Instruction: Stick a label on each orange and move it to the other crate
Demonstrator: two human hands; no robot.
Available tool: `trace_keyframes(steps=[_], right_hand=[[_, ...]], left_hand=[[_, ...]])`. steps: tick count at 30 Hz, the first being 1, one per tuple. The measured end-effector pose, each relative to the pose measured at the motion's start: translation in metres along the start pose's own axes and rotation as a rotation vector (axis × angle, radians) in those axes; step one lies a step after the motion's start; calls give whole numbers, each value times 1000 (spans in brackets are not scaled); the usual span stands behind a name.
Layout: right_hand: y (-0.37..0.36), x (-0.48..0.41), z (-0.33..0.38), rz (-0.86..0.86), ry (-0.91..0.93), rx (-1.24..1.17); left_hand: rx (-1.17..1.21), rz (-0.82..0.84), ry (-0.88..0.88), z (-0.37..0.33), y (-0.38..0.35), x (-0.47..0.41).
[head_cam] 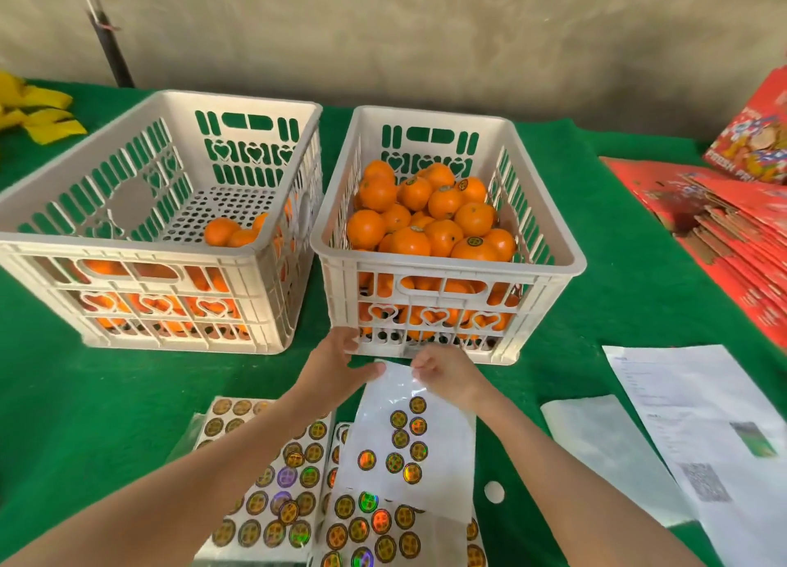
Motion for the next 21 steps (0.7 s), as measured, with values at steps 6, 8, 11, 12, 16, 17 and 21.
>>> trace_keyframes(steps=[6, 8, 11, 12, 16, 17, 21], right_hand=[[32, 18, 14, -57, 110, -178], [36, 28, 19, -110, 183, -199], [39, 42, 19, -253, 332, -120], [38, 45, 18, -293, 374, -68], [34, 52, 19, -358, 442, 55], [34, 53, 20, -381, 449, 73], [35, 58, 22, -577, 448, 210]], left_hand=[[546, 289, 397, 9, -32, 1], [628, 324, 421, 6, -36, 2], [711, 399, 423, 1, -38, 3], [724, 410, 410, 0, -37, 4], [738, 352, 417, -3, -33, 4], [748, 342, 424, -3, -32, 4], [797, 256, 476, 2, -30, 4]])
Point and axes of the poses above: each hand's wrist, its own x-axis away from the middle knuckle, its own y-axis out of the back of the hand, z = x × y, the point moved 4 cm from there along -x, towards the middle knuckle, and after that the axes turned 12 degrees about x, right-handed, at the moved point
